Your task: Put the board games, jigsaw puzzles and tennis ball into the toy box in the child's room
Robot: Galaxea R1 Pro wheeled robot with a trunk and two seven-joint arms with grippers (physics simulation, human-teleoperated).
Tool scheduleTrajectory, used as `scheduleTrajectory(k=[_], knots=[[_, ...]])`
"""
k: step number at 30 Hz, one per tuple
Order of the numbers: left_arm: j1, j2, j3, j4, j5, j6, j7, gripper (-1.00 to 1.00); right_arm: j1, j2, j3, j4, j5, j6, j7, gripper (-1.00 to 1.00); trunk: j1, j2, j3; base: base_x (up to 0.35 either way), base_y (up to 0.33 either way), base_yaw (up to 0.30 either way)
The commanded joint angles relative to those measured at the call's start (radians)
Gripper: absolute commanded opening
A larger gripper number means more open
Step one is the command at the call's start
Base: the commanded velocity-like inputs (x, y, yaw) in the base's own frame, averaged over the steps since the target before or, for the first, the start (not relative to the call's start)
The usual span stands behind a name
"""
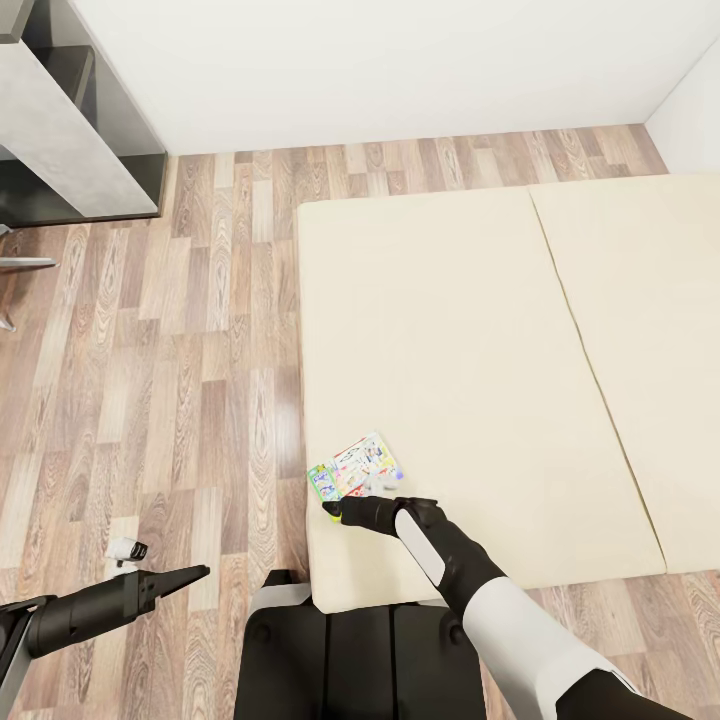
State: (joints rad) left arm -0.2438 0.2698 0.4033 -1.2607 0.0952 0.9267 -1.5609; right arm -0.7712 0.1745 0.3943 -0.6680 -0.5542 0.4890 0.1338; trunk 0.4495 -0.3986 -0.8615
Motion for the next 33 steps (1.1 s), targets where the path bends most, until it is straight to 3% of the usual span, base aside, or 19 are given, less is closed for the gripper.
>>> scheduleTrajectory(k=[1, 6, 14, 33], knots=[[0.0, 0.0, 0.0, 0.0, -0.001, 0.011, -0.004, 1.0, 0.0, 0.0, 0.0, 0.0, 0.001, 0.003, 0.001, 1.0, 0.001, -0.001, -0.001, 0.0, 0.0, 0.0], [0.0, 0.0, 0.0, 0.0, -0.001, 0.012, -0.004, 1.0, 0.0, 0.0, 0.011, 0.001, 0.002, -0.003, 0.001, 1.0, 0.001, -0.001, -0.001, 0.0, 0.0, 0.0], [0.0, 0.0, 0.0, 0.0, -0.003, 0.012, -0.004, 1.0, 0.0, 0.0, 0.093, 0.001, 0.0, -0.044, 0.001, 1.0, 0.001, -0.001, -0.001, 0.0, 0.0, 0.0], [0.0, 0.001, 0.0, 0.0, -0.002, 0.012, -0.004, 1.0, -0.002, 0.0, 0.106, 0.001, 0.0, -0.044, 0.001, 1.0, 0.001, -0.001, -0.001, 0.0, 0.0, 0.0]])
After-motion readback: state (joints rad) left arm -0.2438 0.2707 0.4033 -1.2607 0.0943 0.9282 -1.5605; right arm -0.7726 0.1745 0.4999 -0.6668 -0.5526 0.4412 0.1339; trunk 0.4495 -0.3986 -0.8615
